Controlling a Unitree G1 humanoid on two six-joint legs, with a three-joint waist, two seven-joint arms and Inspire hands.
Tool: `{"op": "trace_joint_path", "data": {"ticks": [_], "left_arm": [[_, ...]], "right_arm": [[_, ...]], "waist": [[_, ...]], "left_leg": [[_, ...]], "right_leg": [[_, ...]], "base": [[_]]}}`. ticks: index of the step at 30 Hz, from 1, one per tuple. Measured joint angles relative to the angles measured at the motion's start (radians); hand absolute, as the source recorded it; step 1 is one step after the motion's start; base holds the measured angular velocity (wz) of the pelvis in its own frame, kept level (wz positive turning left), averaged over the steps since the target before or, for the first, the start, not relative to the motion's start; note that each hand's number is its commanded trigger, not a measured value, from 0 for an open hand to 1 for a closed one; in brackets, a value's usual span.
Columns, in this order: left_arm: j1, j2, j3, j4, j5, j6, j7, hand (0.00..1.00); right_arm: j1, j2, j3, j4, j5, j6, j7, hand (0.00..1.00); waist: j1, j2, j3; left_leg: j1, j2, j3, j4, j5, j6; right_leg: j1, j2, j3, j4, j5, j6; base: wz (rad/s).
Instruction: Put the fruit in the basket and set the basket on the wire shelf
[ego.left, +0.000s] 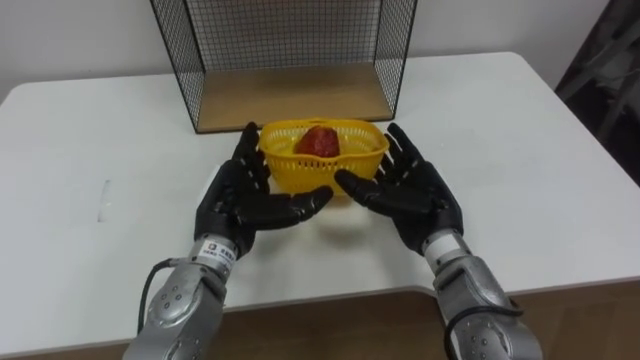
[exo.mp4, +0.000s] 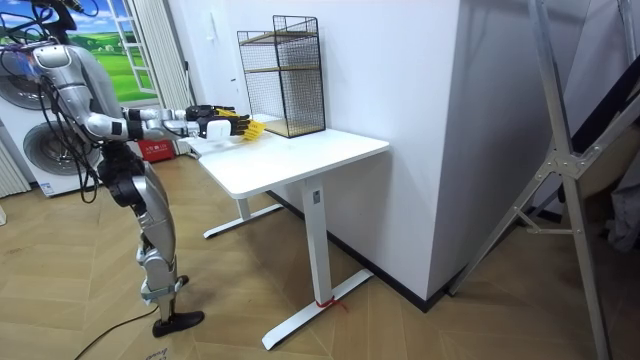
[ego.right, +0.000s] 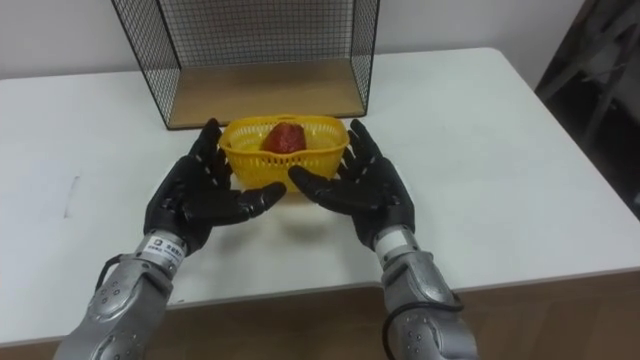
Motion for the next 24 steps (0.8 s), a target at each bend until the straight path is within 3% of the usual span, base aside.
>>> {"op": "trace_joint_path", "data": {"ticks": [9, 24], "left_arm": [[-0.022, 0.0, 0.001, 0.0, 0.0, -0.005, 0.0, 0.0], [-0.033, 0.0, 0.024, -0.098, 0.011, -0.067, 0.0, 0.0]], "right_arm": [[0.0, 0.0, 0.006, 0.002, -0.009, -0.008, -0.001, 0.0], [-0.03, 0.007, 0.009, -0.061, -0.017, -0.058, -0.001, 0.0]], "waist": [[0.0, 0.0, 0.0003], [0.004, -0.007, 0.0043]], "left_leg": [[0.001, 0.0, 0.0, 0.002, 0.0, 0.0], [-0.005, 0.0, -0.001, 0.0, 0.0, 0.0]], "right_leg": [[0.0, 0.0, -0.001, -0.001, 0.0, 0.0], [-0.007, 0.0, -0.002, -0.001, 0.001, 0.0]], "base": [[0.0], [0.0]]}}
